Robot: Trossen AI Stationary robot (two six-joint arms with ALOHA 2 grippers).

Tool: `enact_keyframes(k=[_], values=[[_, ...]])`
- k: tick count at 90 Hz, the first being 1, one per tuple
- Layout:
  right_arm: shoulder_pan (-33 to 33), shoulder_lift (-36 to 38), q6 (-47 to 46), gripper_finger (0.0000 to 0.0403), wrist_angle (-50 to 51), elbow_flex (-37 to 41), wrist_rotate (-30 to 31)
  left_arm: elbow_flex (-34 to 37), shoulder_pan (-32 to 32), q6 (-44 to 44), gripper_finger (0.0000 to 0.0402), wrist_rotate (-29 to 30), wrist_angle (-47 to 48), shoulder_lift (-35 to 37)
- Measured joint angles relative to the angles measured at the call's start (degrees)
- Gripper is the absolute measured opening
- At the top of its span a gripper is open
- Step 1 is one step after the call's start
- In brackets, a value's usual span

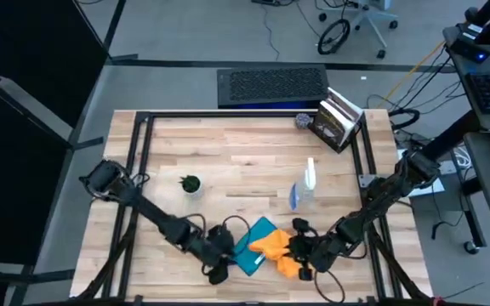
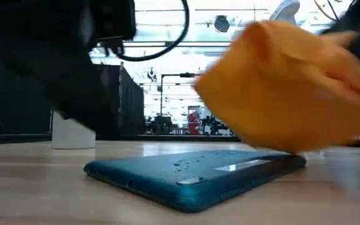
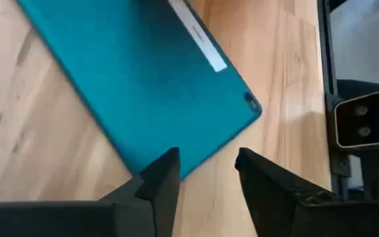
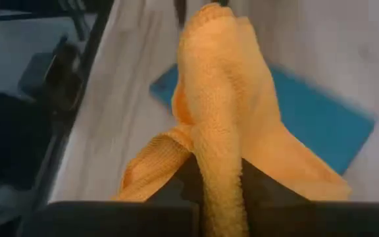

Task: Apply microfiber cloth
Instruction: Wipe the tablet with the microfiber cloth

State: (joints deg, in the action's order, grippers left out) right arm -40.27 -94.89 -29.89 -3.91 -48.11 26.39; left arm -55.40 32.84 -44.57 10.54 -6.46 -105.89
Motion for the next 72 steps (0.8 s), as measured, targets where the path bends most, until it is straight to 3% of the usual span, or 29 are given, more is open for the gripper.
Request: enact_keyframes(k=[14, 26, 46, 72], values=[[3.88, -5.90, 7.77, 0.0015, -8.28, -3.75, -2.56, -0.06, -0.20, 1.38, 0.0046, 0.11, -4.38, -2.81], [7.43, -11.29, 11.10, 0.0015, -8.49, -8.54, -3.77, -0.04, -1.23, 3.14, 0.0006, 0.11, -9.09, -5.27], [11.65, -19.83, 10.01, 0.0015, -8.64, -13.16, -10.27, -0.09, -2.40, 3.22, 0.0010, 0.92, -9.86, -7.34], [11.85, -22.06, 6.04, 0.0015, -1.52, -13.75, -9.44, -0.22, -2.05, 3.01, 0.0010, 1.29, -8.68, -7.99]])
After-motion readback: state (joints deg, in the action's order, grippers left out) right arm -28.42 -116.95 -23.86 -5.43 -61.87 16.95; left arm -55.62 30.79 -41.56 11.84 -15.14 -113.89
